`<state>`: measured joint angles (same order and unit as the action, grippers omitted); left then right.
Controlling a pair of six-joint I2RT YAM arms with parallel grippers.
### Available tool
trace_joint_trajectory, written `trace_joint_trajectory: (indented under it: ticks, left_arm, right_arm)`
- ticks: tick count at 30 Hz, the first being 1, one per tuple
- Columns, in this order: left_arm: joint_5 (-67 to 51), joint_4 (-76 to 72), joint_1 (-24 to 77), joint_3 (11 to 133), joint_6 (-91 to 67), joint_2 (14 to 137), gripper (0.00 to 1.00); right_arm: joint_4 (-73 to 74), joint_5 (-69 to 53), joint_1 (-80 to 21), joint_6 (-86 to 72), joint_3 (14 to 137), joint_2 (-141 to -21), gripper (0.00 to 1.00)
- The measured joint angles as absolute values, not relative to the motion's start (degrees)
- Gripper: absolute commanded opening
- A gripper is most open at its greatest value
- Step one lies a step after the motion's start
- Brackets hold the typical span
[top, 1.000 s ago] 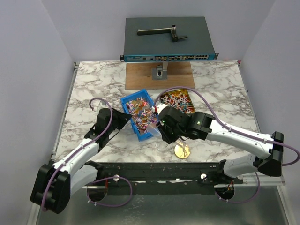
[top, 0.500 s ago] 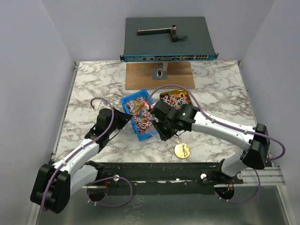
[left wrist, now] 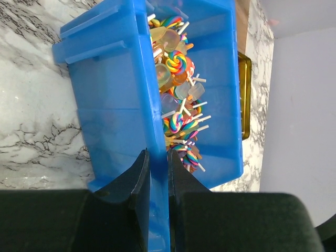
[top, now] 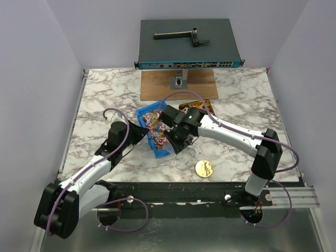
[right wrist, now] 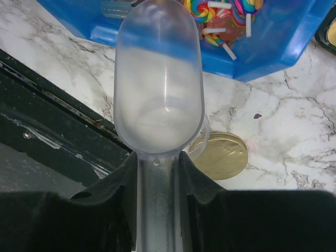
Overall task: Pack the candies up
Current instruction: Scoop the fake candies from the storage box.
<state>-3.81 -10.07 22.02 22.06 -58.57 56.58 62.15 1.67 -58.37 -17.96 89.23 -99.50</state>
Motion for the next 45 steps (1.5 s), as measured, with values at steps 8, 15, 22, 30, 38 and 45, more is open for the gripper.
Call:
trace_joint_trajectory:
  ticks: [8,15,22,30,38,45]
  left_arm:
    - [-5.1,-10.6,22.0,22.5,-56.9,57.5,0.00]
    - [-5.9,-10.7,22.0,22.6,-55.6,57.6,0.00]
    - [-5.9,-10.7,22.0,22.5,-55.2,57.3,0.00]
    - [-5.9,-11.1,22.0,22.2,-55.3,57.3,0.00]
    - [-5.1,-11.6,22.0,22.2,-56.5,57.8,0.00]
    - [-1.8,-12.0,21.6,22.1,-58.1,57.8,0.00]
  right_arm:
    - [64.3,-0.5,-57.7,-18.0,94.0,-105.6,0.01]
    - [63.7,-0.9,-56.7,-18.0,97.0,-109.4,0.01]
    - [60.1,-0.5,-55.4,-19.5,97.2,-110.2,0.01]
    - [52.6,0.3,-54.1,-20.9,94.6,-110.2,0.01]
    - [50.4,-2.0,-52.0,-20.9,94.1,-110.5,0.01]
    - [46.9,-4.1,-50.4,-20.1,94.8,-112.4,0.01]
